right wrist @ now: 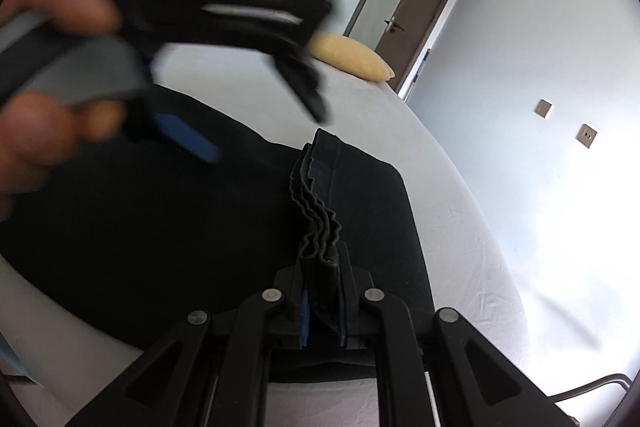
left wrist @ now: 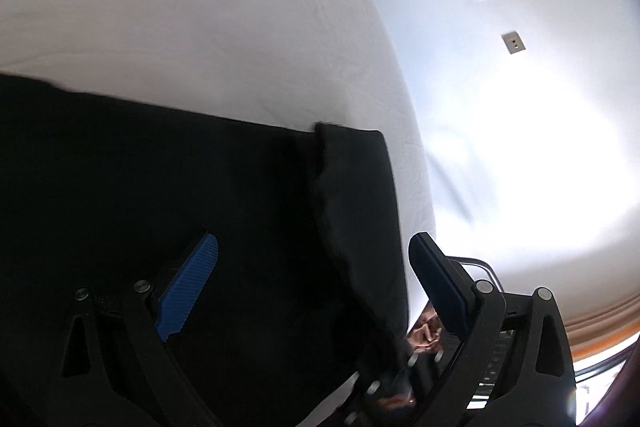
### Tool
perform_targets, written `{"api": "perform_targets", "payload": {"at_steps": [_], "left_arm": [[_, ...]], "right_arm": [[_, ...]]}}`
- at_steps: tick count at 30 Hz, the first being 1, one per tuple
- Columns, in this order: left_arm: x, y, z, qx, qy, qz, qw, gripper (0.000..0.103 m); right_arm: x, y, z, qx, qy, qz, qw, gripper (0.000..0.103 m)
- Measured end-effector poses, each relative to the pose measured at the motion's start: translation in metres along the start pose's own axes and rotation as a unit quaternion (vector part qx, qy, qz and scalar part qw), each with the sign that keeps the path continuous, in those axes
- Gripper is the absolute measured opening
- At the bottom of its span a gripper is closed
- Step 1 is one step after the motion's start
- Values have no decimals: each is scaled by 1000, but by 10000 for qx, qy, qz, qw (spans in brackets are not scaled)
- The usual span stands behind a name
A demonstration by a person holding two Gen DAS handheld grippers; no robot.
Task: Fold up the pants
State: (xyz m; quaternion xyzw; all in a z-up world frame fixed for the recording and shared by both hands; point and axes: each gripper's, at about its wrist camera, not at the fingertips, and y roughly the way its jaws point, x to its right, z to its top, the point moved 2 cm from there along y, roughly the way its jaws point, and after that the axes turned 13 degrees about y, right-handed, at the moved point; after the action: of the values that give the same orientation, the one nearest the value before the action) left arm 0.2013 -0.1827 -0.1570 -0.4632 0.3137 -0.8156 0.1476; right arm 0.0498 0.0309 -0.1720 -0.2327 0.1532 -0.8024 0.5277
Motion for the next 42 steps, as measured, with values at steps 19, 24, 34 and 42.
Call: {"api": "perform_targets", "payload": {"at_steps": [19, 24, 34, 42], "left_arm": [[7, -43, 2, 88, 578, 230, 9980, 7], [-7, -86, -15, 250, 640, 454, 9966, 7], [-83, -164, -50, 298, 372, 828, 9954, 7], [-127, -207, -66, 397, 258, 1151, 9922, 7]], "right_arm": [[-8, -34, 5, 287, -335, 325, 9985, 11], [-26, -44, 8, 341, -556, 545, 9964, 11], [-97, -52, -5, 352, -1704, 1049, 9791, 11], [-144, -59, -12, 417, -2388, 1359, 9606, 11]]}}
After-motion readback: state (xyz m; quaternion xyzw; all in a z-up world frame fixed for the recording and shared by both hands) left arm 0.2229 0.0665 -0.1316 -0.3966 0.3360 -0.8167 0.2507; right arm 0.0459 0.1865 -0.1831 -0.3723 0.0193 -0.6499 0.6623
